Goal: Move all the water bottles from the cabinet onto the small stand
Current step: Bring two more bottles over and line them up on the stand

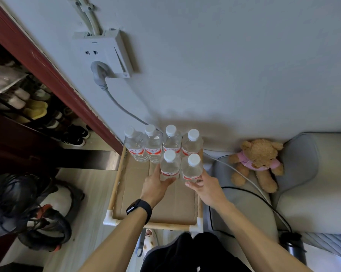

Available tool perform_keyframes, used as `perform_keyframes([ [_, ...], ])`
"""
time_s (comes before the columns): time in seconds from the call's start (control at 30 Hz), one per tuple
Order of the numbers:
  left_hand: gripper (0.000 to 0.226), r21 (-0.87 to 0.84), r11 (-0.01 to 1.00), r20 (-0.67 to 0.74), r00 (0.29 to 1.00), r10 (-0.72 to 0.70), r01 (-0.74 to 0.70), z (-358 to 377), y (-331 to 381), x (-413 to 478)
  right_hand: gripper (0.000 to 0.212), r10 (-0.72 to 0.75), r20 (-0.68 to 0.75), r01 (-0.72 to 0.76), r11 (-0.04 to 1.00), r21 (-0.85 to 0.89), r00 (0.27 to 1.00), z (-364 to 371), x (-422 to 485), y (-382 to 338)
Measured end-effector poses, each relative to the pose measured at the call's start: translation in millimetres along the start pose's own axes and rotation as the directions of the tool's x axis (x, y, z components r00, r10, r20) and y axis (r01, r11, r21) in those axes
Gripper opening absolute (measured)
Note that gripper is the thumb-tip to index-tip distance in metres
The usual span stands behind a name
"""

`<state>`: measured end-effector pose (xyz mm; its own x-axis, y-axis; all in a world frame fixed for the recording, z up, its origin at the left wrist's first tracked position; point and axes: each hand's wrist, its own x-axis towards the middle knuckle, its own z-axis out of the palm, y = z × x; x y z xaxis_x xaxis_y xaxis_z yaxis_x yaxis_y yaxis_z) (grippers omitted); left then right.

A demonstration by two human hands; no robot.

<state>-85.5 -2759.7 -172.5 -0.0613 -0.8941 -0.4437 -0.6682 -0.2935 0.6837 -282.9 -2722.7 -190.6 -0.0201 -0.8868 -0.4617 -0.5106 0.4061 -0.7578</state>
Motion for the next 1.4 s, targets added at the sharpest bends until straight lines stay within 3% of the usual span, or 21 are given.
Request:
perform_keyframes([
  [0.27,0.068,0.001,1.0,0.044,0.999,0.017,-0.017,-5.1,-1.7,5.3,0.07,0.009,-0.089,-0.007,0.999,0.033,0.996,4.5,-0.1,-6.6],
  [0.43,0.084,0.017,1.0,0.105,0.994,0.018,-0.02,-1.0,-1.1,10.1,0.074,0.004,-0.087,-0.003,1.0,0.016,0.996,9.2,2.2,-7.2],
  [0.93,0.07,0.008,1.0,0.124,0.992,-0.01,0.01,-0.3,-2.6,19.8,0.073,-0.01,-0.013,0.01,1.0,-0.004,1.0,1.1,11.2,7.0],
  [1.4,0.074,0.024,1.0,0.139,0.99,-0.022,0.019,0.8,2.9,16.8,0.053,-0.026,-0.066,0.029,0.999,0.043,0.997,3.8,1.6,2.3],
])
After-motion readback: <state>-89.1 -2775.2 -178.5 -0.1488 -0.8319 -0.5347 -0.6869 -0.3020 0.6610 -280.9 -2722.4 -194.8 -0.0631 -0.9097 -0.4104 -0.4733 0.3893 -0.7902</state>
